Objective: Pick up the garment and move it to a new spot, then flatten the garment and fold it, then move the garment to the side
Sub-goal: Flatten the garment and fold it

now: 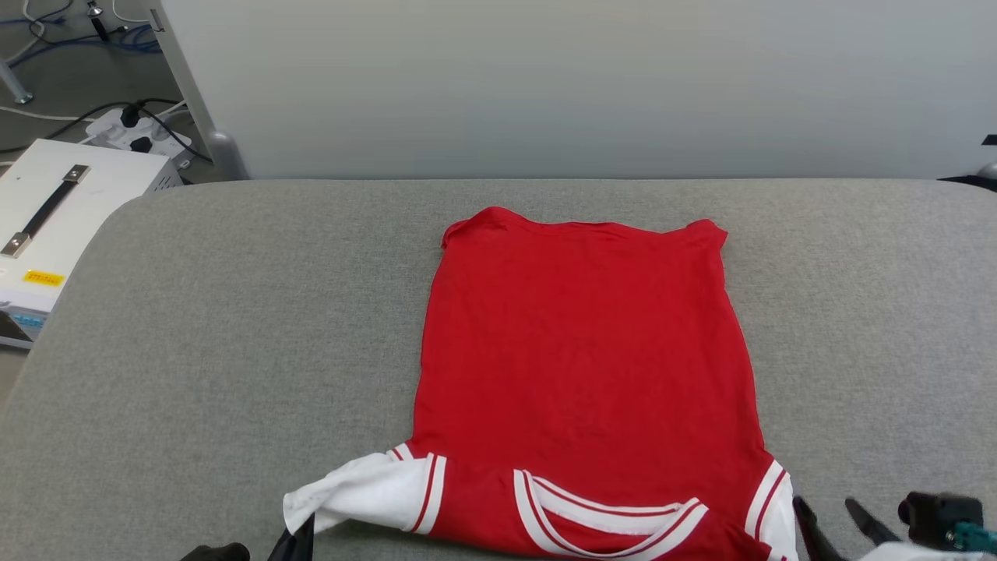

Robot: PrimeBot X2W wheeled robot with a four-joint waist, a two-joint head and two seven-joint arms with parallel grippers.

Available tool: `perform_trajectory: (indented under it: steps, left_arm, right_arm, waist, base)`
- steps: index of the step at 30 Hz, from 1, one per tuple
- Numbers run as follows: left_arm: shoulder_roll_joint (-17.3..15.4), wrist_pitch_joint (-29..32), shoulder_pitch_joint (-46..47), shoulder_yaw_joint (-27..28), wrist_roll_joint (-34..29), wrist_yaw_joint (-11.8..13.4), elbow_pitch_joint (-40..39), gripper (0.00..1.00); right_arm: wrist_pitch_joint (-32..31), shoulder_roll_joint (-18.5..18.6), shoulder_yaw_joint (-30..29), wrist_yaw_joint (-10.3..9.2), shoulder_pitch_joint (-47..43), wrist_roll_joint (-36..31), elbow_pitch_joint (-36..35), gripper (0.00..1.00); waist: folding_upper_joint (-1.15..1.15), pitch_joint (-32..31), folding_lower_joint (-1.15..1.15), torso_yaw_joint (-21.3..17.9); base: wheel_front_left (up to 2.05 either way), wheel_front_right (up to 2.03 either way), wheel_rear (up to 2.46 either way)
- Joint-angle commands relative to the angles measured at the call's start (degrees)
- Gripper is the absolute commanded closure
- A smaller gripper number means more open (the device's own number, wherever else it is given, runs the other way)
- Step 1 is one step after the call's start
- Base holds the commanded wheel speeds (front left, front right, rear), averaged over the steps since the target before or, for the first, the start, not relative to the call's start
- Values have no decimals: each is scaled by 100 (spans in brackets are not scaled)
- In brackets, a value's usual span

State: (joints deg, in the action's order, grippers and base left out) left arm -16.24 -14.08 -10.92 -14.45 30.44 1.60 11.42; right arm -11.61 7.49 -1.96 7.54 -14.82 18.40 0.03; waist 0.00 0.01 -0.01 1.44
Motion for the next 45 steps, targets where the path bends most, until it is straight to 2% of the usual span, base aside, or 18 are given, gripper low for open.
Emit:
perform_trajectory:
  steps: [1,7,12,16,21,27,33,39,43,44,45]
  left_arm:
    - [2,-21,44,1,-69,32,-42,100]
    - [46,-42,393,-111,-213,-23,-172,100]
    - [217,-62,745,-182,-221,-141,-341,100]
    - [315,-75,1045,-254,-301,-246,-494,100]
    - [462,-84,1448,-378,-435,-394,-605,100]
    - [642,-89,1811,-457,-559,-532,-748,100]
    - [793,-91,2034,-464,-694,-659,-886,100]
    - [934,-91,2150,-427,-775,-755,-915,100]
    - [1001,-91,2184,-390,-802,-804,-856,100]
    - [1008,-91,2193,-380,-809,-813,-841,100]
    - [1015,-91,2207,-366,-820,-823,-825,100]
  right_arm:
    - [129,-3,-60,-5,282,-51,-30,0]
    - [441,29,-425,-5,1502,-162,457,0]
    - [142,254,-612,-5,2714,-53,1326,0]
    - [-446,576,-596,-5,3787,71,2092,0]
    - [-1560,996,-491,-5,5059,133,3105,0]
    - [-2429,1311,-451,-5,6227,-121,3796,0]
    - [-2818,1425,-421,-5,6937,-407,4353,0]
    - [-3009,1372,-432,-5,7054,-501,4899,0]
    - [-3774,1282,-560,-5,6895,-449,5482,0]
    - [-3943,1281,-583,-5,6875,-463,5575,20]
    - [-4127,1274,-607,-5,6866,-472,5659,61]
  waist:
    - [0,27,1,35]
    - [0,289,1,308]
    - [0,602,1,673]
    - [0,977,1,951]
    - [0,1484,1,1263]
    - [0,2019,1,1510]
    - [0,2405,1,1637]
    - [0,2630,1,1682]
    - [0,2647,1,1682]
    - [0,2645,1,1680]
    - [0,2637,1,1675]
  base:
    - [0,0,0]
    - [0,0,0]
    - [0,0,0]
    - [0,0,0]
    - [0,0,0]
    - [0,0,0]
    - [0,0,0]
    - [0,0,0]
    - [0,0,0]
    - [0,0,0]
    - [0,0,0]
